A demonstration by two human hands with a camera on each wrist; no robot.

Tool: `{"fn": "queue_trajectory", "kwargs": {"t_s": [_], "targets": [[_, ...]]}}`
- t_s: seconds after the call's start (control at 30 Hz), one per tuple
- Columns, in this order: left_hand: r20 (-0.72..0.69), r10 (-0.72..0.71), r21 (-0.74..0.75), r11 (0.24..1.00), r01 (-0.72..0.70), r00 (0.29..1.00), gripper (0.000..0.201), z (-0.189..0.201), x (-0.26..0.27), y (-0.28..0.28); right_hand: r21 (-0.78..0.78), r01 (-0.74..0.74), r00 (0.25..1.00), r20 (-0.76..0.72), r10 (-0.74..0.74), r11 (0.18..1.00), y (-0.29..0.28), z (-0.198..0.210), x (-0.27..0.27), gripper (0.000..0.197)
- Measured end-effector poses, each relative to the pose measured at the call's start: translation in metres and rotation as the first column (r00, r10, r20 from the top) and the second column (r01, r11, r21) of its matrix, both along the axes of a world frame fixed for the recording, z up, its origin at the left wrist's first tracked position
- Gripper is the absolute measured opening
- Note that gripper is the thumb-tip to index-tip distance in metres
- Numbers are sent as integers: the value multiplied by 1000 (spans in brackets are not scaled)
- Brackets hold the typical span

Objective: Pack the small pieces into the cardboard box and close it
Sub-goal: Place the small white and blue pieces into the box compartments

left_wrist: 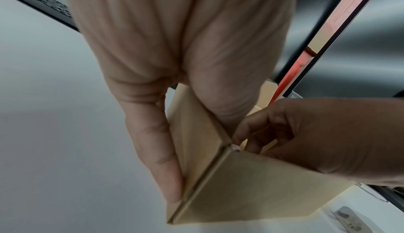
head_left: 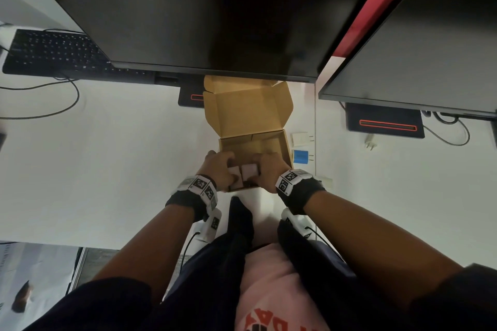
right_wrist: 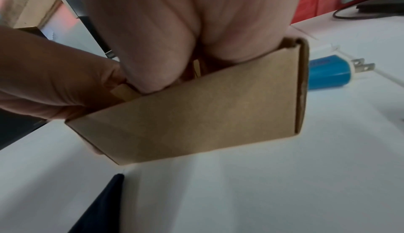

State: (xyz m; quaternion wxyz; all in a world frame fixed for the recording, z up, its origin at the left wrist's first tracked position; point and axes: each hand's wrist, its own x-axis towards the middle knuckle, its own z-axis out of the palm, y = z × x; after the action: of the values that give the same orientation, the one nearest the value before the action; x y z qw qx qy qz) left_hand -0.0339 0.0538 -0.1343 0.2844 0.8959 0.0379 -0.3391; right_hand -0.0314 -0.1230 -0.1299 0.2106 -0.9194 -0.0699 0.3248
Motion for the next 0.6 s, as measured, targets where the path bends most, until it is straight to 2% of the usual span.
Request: {"fn": "queue_trajectory", "kwargs": {"t_s": [0.17,0.27,0.43,0.6], "targets": [[-21,-6,-16,1000,5,1000,31,0,0,1,-28,-29,1000,-3,29,999,-1,-1,2,20],[-30,-26,-14,1000,26,999,44,0,-1,1,-33,-67,998,-24,66,997,-4,0,1,10],[-32,-16,-31,999,15,999,50,5,-6,-2,-5,-75,997,-24,75,997,-5,0,-4,24],[-3,-19,-33,999,19,1000,42,6,-13,-7,22,-68,998,16,68,997,-8,10,-4,35]]}}
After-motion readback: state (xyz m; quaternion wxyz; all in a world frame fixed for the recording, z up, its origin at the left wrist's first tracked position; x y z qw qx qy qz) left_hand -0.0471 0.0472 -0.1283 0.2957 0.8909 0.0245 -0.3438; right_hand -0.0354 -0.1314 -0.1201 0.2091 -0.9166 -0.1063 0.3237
